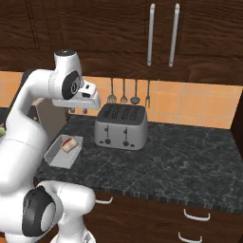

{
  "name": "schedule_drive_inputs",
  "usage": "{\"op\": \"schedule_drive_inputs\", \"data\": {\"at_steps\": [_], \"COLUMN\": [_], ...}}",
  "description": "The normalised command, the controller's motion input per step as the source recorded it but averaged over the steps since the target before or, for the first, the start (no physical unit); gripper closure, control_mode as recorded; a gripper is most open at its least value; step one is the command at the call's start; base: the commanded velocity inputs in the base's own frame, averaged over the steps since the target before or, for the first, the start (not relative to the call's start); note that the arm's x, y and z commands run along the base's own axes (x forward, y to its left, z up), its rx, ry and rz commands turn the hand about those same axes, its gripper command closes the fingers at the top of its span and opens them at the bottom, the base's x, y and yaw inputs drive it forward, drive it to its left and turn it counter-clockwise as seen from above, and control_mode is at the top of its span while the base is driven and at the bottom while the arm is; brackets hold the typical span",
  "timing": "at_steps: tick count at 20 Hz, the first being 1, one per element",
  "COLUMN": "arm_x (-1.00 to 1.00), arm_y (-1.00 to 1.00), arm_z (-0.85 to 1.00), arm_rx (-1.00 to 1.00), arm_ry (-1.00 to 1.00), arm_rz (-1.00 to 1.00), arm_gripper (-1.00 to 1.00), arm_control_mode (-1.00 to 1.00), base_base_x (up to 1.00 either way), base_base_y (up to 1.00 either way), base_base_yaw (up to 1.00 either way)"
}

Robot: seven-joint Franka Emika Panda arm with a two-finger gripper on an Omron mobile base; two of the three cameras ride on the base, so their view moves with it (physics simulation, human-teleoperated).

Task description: Take the meat container that has the steak and place it on the second highest rack of the freezer. Then take the vegetable container that has the corn and carrot and place it on the highest rack of the freezer.

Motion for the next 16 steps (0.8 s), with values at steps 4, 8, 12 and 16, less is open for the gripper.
{"op": "schedule_drive_inputs", "data": {"at_steps": [4,8,12,16], "arm_x": [-0.55,-0.98,-0.75,-0.16], "arm_y": [0.14,0.57,0.56,0.57], "arm_z": [-0.19,-0.48,-0.57,-0.68], "arm_rx": [-0.05,-0.19,-0.14,-0.09], "arm_ry": [0.00,0.00,0.00,0.00], "arm_rz": [0.13,0.31,0.32,0.33], "arm_gripper": [-1.00,-1.00,-1.00,-1.00], "arm_control_mode": [-1.00,-1.00,-1.00,-1.00], "base_base_x": [0.00,0.00,0.00,0.00], "base_base_y": [0.00,0.00,0.00,0.00], "base_base_yaw": [0.00,0.00,0.00,0.00]}}
